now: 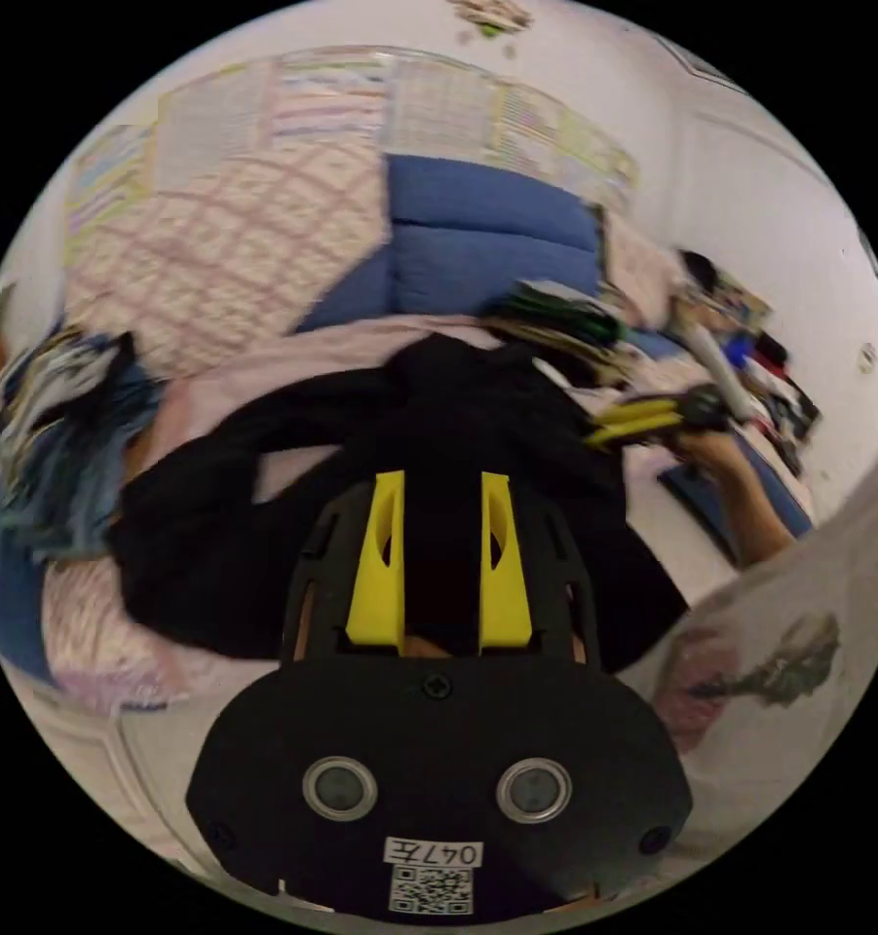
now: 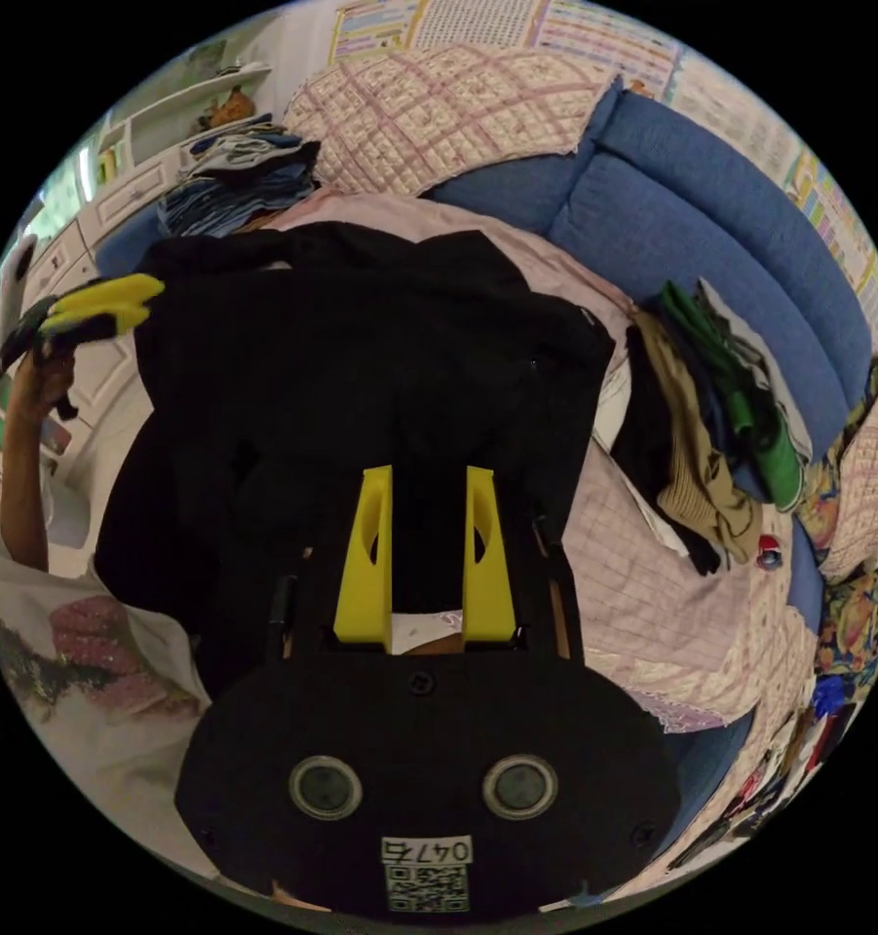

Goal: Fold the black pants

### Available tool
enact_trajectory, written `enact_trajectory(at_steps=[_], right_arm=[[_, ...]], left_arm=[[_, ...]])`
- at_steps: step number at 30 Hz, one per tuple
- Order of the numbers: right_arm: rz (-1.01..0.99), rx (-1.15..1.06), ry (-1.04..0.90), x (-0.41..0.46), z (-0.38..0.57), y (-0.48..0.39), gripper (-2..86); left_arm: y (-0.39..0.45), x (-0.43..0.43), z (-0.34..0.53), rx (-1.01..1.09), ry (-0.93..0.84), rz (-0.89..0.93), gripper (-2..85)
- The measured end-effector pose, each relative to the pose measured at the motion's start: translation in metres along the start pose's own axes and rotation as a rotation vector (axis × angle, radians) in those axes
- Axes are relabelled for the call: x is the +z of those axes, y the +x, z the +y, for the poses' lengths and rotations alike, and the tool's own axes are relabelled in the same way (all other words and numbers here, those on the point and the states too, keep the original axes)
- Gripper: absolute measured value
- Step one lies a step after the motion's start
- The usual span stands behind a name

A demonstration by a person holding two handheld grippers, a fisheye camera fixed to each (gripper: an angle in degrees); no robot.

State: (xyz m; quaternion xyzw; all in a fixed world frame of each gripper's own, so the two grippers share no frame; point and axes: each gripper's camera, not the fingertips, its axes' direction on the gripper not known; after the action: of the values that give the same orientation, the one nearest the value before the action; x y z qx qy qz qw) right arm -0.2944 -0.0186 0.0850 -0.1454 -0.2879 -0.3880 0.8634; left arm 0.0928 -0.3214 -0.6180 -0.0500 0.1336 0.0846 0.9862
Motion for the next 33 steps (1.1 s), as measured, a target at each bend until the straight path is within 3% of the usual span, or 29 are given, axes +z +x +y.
enact_trajectory(at_steps=[6, 10, 15, 20, 23, 28, 30, 33], right_arm=[[0.056, 0.051, -0.053, 0.002, -0.005, 0.014, 6.2], [-0.012, 0.04, -0.056, 0.0, -0.001, 0.022, 7.1], [-0.021, 0.012, -0.002, 0.001, -0.014, 0.024, 8.5], [-0.051, -0.102, 0.046, 0.005, -0.033, 0.023, 5.8], [-0.094, -0.187, -0.018, 0.009, -0.041, 0.027, 1.9], [-0.162, -0.115, 0.122, -0.059, -0.025, 0.074, -0.4], [-0.226, -0.07, 0.281, -0.108, 0.001, 0.103, -0.6], [-0.215, 0.033, 0.39, -0.145, 0.04, 0.14, -0.6]], left_arm=[[0.054, 0.07, 0.009, 0.134, -0.081, 0.126, 13.1], [0.059, 0.092, 0.02, 0.173, -0.117, 0.072, 12.2], [0.03, 0.111, 0.042, 0.158, -0.186, 0.041, 5.0], [-0.014, 0.085, 0.06, 0.088, -0.076, 0.11, 0.3], [-0.048, 0.073, 0.068, 0.048, -0.036, 0.169, -0.3], [-0.1, 0.045, 0.077, -0.039, 0.084, 0.28, -0.6], [-0.126, 0.037, 0.08, -0.089, 0.139, 0.373, -0.8], [-0.14, 0.042, 0.081, -0.06, 0.094, 0.399, -0.8]])
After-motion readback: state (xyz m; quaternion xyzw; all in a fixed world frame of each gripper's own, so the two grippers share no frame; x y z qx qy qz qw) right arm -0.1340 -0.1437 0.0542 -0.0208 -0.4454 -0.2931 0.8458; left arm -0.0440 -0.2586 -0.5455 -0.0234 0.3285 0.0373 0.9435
